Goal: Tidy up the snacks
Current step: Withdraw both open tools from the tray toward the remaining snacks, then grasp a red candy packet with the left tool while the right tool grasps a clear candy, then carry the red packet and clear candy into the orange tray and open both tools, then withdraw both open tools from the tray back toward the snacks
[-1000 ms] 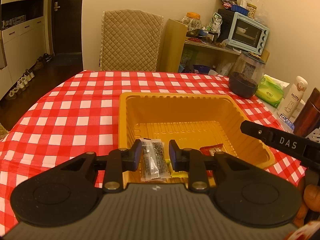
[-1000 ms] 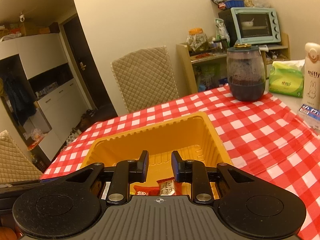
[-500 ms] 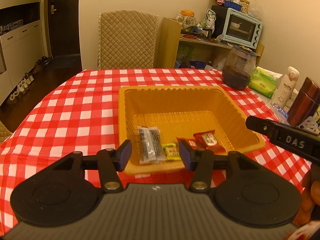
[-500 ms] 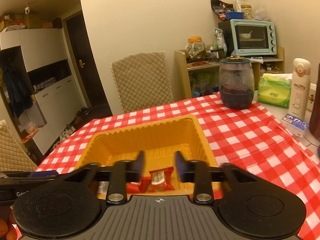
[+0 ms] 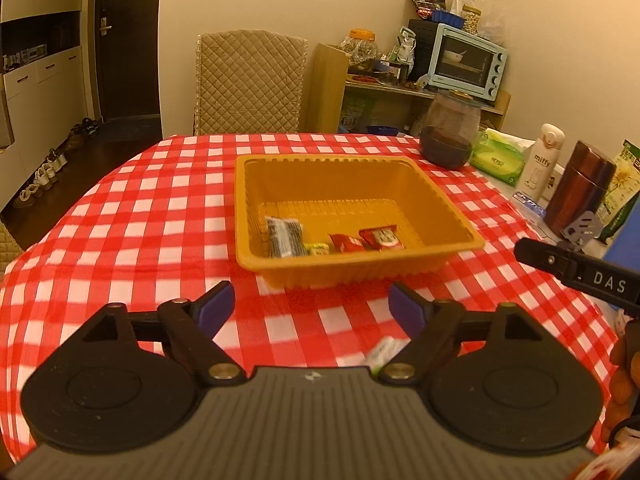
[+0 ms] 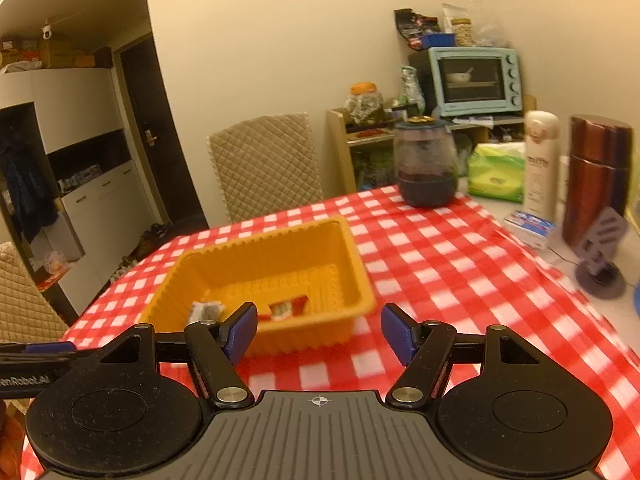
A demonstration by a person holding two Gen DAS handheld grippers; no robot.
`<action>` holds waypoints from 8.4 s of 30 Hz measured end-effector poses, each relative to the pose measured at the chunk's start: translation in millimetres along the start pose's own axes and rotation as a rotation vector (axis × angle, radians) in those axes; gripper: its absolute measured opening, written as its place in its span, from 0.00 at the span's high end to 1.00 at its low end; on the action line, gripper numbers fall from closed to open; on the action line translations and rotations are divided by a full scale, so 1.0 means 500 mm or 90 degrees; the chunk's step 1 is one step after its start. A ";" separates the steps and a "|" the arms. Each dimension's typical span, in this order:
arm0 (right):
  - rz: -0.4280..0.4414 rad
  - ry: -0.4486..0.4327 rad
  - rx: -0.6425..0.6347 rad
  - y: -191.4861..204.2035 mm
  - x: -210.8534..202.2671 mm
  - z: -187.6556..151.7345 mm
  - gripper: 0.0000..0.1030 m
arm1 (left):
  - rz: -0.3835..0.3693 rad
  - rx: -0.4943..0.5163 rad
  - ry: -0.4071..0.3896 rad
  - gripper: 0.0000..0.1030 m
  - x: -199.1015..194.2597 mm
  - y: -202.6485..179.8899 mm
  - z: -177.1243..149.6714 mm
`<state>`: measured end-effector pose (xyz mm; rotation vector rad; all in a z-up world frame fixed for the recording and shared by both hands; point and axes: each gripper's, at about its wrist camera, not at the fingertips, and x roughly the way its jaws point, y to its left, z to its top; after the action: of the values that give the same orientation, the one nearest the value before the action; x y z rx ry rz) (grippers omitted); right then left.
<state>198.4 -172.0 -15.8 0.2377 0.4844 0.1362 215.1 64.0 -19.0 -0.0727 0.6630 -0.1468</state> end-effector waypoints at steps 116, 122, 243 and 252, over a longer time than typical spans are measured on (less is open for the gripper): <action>-0.007 0.084 -0.057 -0.012 -0.051 -0.137 0.79 | -0.045 0.063 0.060 0.82 0.012 -0.142 -0.128; 0.002 0.075 -0.050 -0.010 -0.040 -0.097 0.79 | -0.044 0.068 0.034 0.82 0.012 -0.136 -0.078; 0.017 0.041 -0.084 0.070 0.142 0.048 0.58 | 0.028 0.016 -0.008 0.52 0.096 0.042 0.074; 0.007 0.054 -0.064 0.041 0.066 0.005 0.57 | 0.026 0.002 -0.004 0.39 0.033 0.035 0.024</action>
<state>226.8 -146.7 -23.0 0.1374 0.5586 0.1813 237.4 78.8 -21.8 -0.0560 0.6574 -0.1078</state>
